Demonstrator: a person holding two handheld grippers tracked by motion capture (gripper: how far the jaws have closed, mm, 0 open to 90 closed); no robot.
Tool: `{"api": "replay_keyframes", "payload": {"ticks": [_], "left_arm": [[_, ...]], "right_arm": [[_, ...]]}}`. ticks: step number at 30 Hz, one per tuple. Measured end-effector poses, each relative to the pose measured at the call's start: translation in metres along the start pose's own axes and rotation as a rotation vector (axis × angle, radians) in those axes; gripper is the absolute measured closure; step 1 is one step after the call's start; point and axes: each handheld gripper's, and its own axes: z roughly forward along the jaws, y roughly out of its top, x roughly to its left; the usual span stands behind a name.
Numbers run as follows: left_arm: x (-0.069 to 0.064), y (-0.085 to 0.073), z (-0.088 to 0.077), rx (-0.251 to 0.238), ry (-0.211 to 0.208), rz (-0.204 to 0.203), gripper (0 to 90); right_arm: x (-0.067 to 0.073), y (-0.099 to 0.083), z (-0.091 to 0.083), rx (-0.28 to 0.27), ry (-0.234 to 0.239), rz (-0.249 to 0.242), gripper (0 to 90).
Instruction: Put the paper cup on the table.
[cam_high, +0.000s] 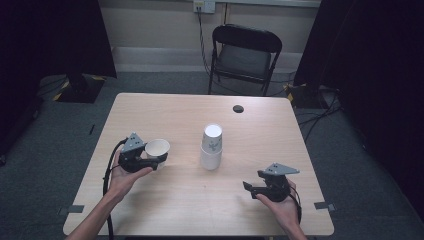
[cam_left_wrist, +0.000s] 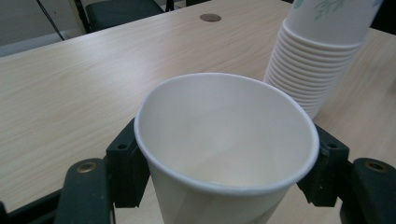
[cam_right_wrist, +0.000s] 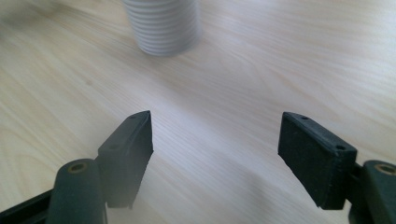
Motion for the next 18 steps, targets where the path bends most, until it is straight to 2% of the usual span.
{"api": "replay_keyframes", "payload": {"ticks": [4,6,9,13,17,18], "left_arm": [[0.011,-0.005,0.011,0.004,0.017,-0.019,31.8],[0.016,-0.009,0.018,0.004,0.014,-0.044,31.8],[0.022,-0.012,0.024,-0.001,0.028,-0.052,31.8],[0.025,-0.017,0.030,0.014,0.048,0.007,31.6],[0.027,-0.019,0.035,0.000,0.054,0.015,31.5],[0.027,-0.019,0.036,-0.003,0.055,0.002,31.4]], "right_arm": [[-0.010,-0.010,0.005,0.050,-0.043,0.033,20.3],[-0.012,-0.012,0.008,0.068,-0.049,0.036,20.0],[-0.014,-0.014,0.011,0.083,-0.052,0.042,19.7],[-0.017,-0.016,0.016,0.105,-0.062,0.035,19.5],[-0.018,-0.017,0.019,0.114,-0.071,0.037,19.5],[-0.018,-0.018,0.019,0.115,-0.072,0.036,19.3]]}}
